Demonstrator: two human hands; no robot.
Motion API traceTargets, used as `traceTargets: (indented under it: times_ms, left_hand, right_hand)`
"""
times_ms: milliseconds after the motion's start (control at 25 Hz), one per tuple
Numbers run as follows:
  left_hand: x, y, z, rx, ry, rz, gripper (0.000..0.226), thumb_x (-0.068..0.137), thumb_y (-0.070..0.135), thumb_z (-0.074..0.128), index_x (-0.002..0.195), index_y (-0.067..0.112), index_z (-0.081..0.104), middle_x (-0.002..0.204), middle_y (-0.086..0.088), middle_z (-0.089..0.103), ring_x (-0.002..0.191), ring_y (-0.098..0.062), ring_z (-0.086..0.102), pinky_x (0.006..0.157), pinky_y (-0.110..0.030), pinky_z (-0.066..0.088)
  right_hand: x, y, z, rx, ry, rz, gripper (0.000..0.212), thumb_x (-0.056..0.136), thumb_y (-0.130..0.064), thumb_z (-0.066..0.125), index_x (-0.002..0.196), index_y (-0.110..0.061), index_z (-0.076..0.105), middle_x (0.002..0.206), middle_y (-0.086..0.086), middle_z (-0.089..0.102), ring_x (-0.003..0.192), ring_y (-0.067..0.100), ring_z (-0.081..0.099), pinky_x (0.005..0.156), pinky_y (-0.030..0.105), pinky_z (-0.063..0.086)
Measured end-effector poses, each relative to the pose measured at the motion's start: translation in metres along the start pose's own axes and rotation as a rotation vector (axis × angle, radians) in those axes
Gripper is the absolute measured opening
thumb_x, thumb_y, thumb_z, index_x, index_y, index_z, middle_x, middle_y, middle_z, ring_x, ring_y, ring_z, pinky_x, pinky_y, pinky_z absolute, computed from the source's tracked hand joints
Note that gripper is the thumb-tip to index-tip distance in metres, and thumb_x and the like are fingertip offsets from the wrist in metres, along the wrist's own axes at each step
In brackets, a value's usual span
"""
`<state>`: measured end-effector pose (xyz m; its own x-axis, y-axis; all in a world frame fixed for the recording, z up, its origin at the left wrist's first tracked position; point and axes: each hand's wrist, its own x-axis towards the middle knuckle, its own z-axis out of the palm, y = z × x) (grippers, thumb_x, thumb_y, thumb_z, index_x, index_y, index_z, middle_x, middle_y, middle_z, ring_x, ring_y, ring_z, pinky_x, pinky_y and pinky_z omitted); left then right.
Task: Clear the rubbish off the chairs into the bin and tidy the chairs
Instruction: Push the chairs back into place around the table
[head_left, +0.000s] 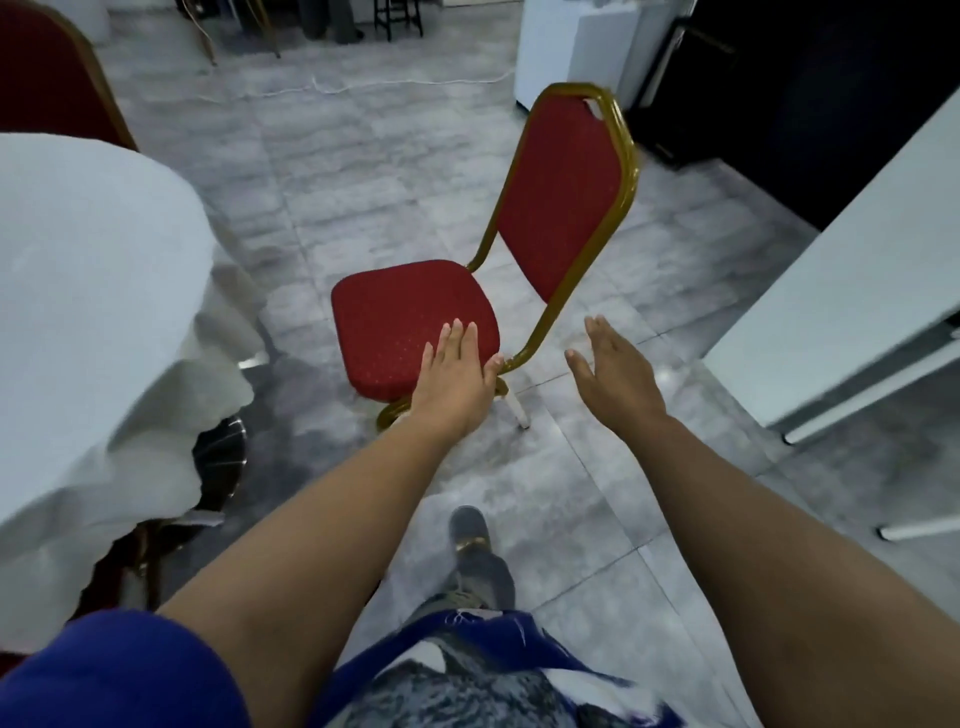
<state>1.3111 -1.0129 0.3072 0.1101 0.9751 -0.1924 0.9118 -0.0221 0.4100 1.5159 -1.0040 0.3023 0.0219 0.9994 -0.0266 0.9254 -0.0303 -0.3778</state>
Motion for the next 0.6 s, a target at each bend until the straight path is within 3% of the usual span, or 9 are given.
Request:
traceTargets:
  times_ms: [320,600]
  left_hand:
    - [0.210,0.060,-0.042,-0.042,0.073,0.084,0.066,0.103,0.048,0.014,0.155,0.009,0.004,0.163,-0.009,0.002,0.150,-0.020,-0.004,0.122,-0.041,0.000]
    - [0.313,0.110,-0.047,-0.074,0.068,0.106,0.067,0.103,0.049,0.014,0.156,0.011,0.000,0.163,-0.006,-0.002,0.150,-0.018,-0.007,0.122,-0.039,-0.001]
  right_hand:
    - [0.214,0.023,-0.063,0.019,0.164,-0.026,0.056,0.104,-0.042,0.033,0.154,-0.019,0.028,0.162,0.003,0.029,0.148,0.023,0.029,0.120,0.046,0.027]
    - [0.340,0.048,-0.092,0.005,0.198,-0.014,0.060,0.098,-0.049,0.023,0.149,-0.020,0.033,0.154,0.007,0.041,0.142,0.027,0.039,0.115,0.052,0.036]
